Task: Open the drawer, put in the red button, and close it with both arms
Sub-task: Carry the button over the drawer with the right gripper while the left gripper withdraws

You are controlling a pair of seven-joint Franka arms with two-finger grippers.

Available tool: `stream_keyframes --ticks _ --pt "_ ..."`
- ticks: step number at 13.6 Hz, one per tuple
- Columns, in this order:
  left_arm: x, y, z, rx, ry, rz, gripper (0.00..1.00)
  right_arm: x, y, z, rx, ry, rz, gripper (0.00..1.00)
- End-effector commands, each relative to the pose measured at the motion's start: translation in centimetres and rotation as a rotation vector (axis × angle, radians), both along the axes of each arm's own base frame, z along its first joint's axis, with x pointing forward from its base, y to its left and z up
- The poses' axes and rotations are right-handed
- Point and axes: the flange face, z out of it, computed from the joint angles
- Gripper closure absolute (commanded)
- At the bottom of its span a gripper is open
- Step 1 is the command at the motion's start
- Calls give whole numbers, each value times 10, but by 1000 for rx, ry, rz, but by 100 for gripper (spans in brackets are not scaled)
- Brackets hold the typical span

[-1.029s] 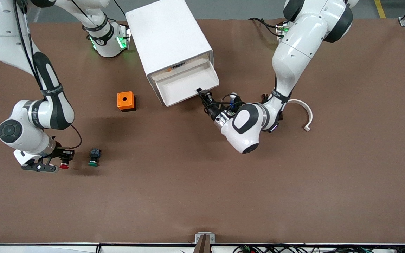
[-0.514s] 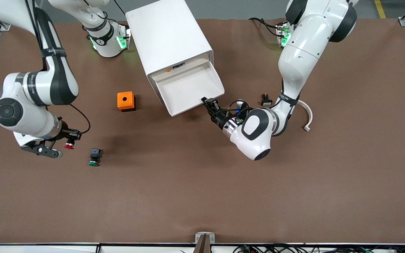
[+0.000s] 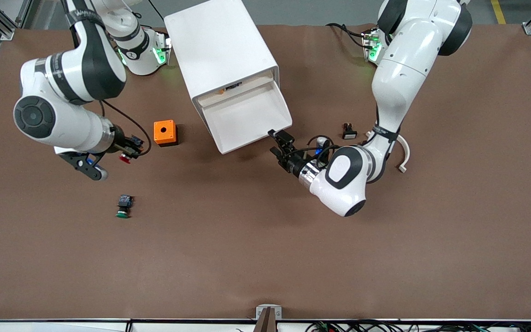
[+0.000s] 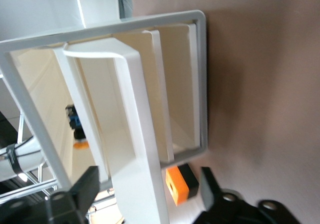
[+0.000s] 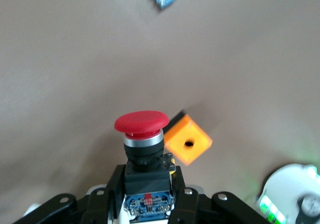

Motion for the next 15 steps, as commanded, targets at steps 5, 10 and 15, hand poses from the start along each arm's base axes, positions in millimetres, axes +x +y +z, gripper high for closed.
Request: stream_keyframes --ticks 5,10,15 --pt "61 109 61 -83 -325 -58 0 -52 142 28 -68 -25 -193 73" --pt "76 163 102 -145 -607 -239 0 -82 213 29 -59 -62 -331 72" --pt "80 196 146 -255 -888 -496 0 -103 272 -15 -65 -91 -396 73"
